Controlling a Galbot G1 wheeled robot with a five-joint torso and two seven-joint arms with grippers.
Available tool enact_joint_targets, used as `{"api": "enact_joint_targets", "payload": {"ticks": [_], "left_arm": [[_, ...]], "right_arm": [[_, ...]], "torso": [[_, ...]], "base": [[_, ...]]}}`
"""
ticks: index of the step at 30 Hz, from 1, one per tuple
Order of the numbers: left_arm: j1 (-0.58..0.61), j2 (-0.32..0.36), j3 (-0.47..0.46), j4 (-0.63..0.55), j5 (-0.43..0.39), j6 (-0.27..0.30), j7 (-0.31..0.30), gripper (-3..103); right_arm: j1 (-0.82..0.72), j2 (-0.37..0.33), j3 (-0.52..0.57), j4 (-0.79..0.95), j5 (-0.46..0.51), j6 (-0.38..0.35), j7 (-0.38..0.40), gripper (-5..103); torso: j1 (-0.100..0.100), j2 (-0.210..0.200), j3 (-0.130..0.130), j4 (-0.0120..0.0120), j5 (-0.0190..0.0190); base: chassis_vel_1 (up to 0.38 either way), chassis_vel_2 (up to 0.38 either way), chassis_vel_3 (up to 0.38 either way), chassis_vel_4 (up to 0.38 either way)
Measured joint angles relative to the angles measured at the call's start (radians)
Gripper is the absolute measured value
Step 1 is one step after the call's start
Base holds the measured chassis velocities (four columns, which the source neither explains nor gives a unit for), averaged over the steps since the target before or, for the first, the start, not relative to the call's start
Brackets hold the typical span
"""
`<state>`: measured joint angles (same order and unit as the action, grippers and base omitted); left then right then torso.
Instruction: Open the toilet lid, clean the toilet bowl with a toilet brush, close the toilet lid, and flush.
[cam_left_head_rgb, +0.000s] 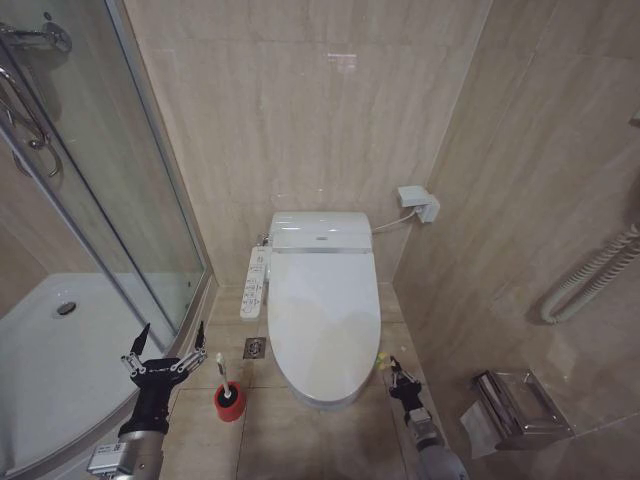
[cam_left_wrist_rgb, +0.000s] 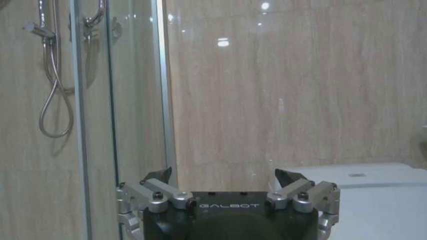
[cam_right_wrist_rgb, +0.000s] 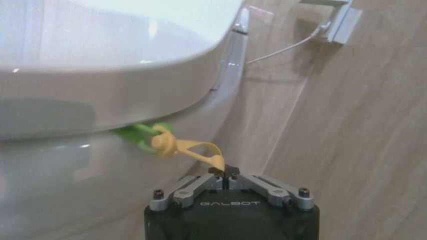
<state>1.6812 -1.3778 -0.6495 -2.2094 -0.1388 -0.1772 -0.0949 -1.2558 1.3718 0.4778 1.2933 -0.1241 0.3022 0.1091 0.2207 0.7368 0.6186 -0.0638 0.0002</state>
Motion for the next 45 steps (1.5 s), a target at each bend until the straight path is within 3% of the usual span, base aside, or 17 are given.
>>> {"api": "enact_joint_targets", "payload": {"ticks": [28, 37, 45], "left_arm": [[0.000, 0.000, 0.000, 0.000, 0.000, 0.000, 0.000, 100], [0.000, 0.000, 0.000, 0.000, 0.000, 0.000, 0.000, 100], [0.000, 0.000, 0.000, 0.000, 0.000, 0.000, 0.000, 100]], "right_arm": [[-0.046, 0.001, 0.084, 0.287, 0.234, -0.077, 0.006, 1], [0.016, -0.015, 0.111, 0.358, 0.324, -0.127, 0.019, 1], [0.109, -0.072, 0.118, 0.385, 0.383, -0.181, 0.040, 1]], "torso": [[0.000, 0.000, 0.000, -0.0002, -0.0001], [0.000, 0.000, 0.000, 0.0002, -0.0003], [0.000, 0.000, 0.000, 0.0002, -0.0006]], "base": [[0.000, 0.000, 0.000, 0.000], [0.000, 0.000, 0.000, 0.000], [0.000, 0.000, 0.000, 0.000]]}}
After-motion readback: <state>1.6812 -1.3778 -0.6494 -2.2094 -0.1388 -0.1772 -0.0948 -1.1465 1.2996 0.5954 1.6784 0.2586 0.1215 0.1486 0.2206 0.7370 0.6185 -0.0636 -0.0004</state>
